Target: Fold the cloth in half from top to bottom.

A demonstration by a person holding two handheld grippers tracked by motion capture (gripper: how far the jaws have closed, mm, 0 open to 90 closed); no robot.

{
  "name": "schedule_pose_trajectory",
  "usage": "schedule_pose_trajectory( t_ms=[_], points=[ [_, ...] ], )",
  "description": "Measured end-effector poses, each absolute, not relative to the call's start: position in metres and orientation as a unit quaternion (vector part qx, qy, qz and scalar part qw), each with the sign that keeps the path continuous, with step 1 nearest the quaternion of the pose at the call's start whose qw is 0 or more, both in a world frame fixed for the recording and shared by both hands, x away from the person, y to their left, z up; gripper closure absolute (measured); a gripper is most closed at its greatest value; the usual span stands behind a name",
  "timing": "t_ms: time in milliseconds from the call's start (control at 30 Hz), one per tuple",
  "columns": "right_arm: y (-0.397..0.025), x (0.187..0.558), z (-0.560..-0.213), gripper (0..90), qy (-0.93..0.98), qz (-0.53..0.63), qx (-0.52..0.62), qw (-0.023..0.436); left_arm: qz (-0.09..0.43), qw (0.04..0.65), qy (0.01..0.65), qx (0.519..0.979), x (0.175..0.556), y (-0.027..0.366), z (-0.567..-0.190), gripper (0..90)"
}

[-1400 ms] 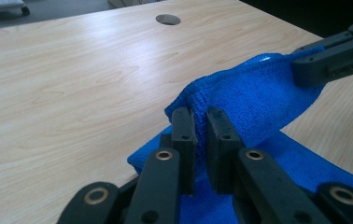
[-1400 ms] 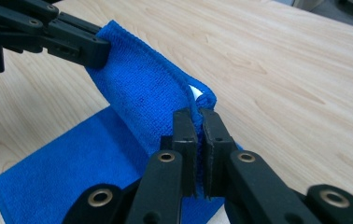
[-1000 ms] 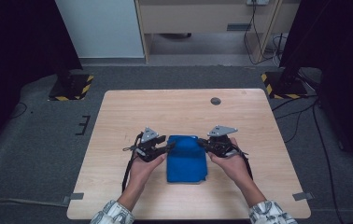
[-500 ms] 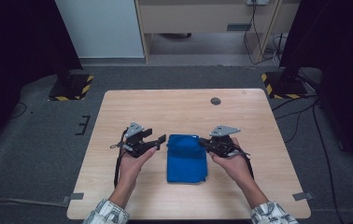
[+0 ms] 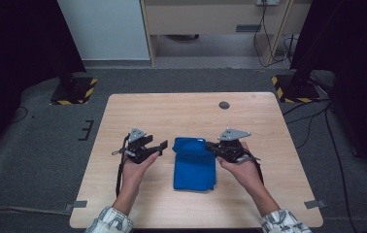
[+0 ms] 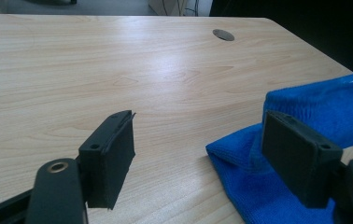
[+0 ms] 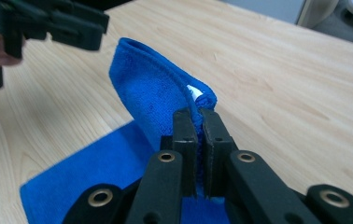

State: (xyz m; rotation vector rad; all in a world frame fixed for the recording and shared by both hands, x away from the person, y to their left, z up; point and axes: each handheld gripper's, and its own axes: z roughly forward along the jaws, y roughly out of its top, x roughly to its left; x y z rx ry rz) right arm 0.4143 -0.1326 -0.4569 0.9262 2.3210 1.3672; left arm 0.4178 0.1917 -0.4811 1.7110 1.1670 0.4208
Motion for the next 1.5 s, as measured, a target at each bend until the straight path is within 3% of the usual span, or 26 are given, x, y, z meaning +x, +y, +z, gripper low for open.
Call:
schedule_pose_trajectory(
  t_ms=[233, 967, 1500],
  points=[
    [-0.133, 0.406, -0.446, 86.4, 0.805, 0.487, 0.305, 0.148, 0.176, 0.489, 0.487, 0.702, 0.419, 0.194, -0.482, 24.9],
    [-0.143, 0.377, -0.492, 85.2, 0.823, 0.478, 0.289, 0.103, 0.175, 0.475, 0.477, 0.718, 0.420, 0.183, -0.489, 24.7],
    [-0.147, 0.361, -0.504, 56.9, 0.844, 0.443, 0.287, 0.094, 0.173, 0.453, 0.461, 0.743, 0.414, 0.166, -0.500, 23.4]
  ],
)
